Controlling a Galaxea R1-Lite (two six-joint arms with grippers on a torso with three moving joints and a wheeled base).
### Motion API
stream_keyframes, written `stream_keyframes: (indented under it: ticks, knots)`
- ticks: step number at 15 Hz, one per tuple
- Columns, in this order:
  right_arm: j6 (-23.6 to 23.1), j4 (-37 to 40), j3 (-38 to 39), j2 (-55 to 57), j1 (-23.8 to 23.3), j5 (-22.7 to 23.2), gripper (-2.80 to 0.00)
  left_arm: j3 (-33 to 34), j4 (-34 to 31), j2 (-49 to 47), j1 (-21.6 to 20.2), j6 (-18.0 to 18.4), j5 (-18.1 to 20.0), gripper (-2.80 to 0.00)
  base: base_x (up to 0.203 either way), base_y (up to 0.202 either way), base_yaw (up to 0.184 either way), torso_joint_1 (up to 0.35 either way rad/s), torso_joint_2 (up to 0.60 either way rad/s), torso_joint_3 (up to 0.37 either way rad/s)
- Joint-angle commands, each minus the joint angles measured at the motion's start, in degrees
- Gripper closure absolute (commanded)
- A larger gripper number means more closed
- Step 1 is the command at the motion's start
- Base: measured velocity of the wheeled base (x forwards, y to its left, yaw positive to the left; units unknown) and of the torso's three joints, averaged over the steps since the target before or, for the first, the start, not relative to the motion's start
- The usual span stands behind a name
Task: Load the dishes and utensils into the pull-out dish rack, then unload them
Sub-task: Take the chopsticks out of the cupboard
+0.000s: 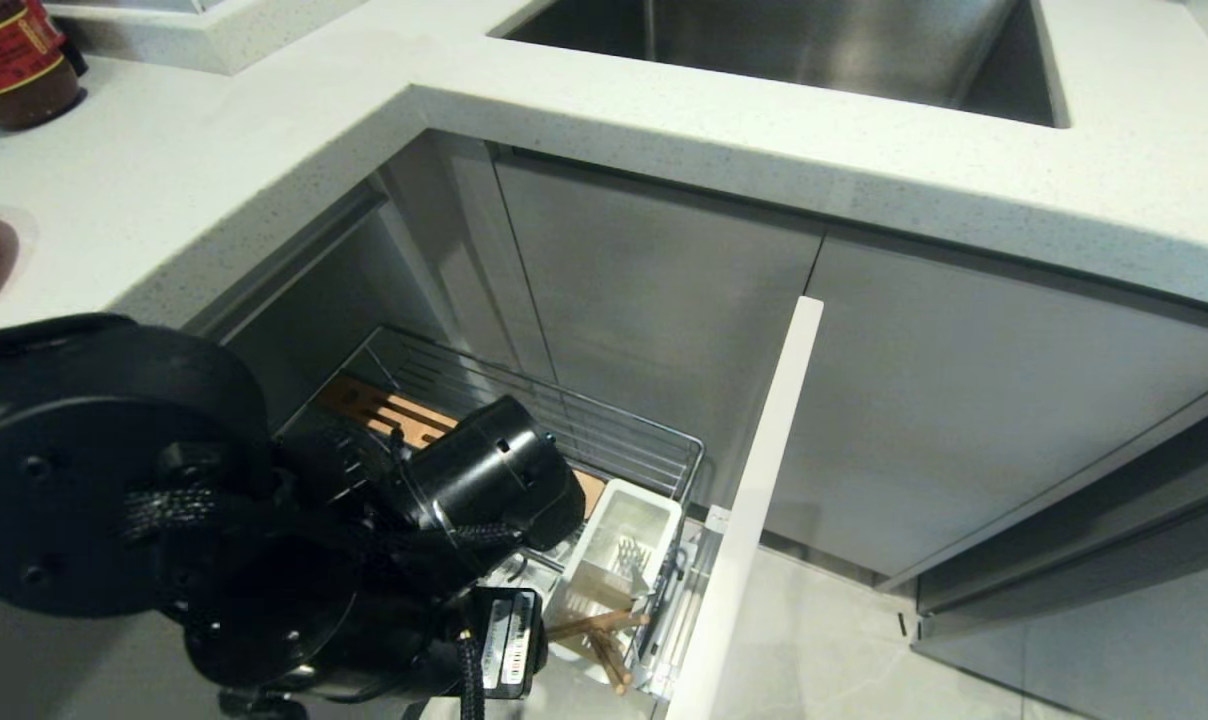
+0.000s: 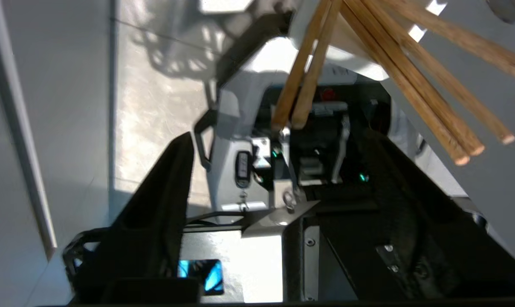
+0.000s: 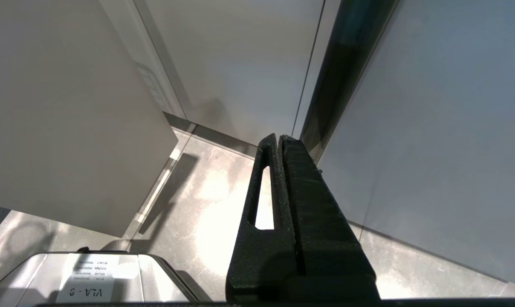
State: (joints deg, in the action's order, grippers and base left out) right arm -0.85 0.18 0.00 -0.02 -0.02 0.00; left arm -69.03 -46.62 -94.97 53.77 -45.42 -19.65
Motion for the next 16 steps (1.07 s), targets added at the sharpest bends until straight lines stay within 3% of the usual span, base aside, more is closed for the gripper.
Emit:
stream_keyframes:
  ticks: [1, 5, 13, 16]
  knots:
    - [-0.04, -0.01, 0.00, 0.02, 0.01, -0.01, 0.00, 0.36, 0.78, -1.72, -2.11, 0.93, 2.89, -2.80, 0.000, 0.000, 0.000, 0.000, 0.00, 0.000]
    - [-0.03, -0.01, 0.00, 0.02, 0.02, -0.09, 0.00, 1.32, 4.71, -3.61, -5.84, 4.32, 9.22, -2.80, 0.000, 0.000, 0.000, 0.000, 0.00, 0.000]
    - [-0.04, -0.01, 0.00, 0.02, 0.01, -0.04, 0.00, 1.53, 6.37, -6.89, -7.81, 5.25, 10.14, -2.80, 0.000, 0.000, 0.000, 0.000, 0.00, 0.000]
    - [-0.10, -0.01, 0.00, 0.02, 0.02, 0.00, 0.00, 1.53, 6.37, -7.06, -7.89, 5.25, 12.16, -2.80, 0.000, 0.000, 0.000, 0.000, 0.00, 0.000]
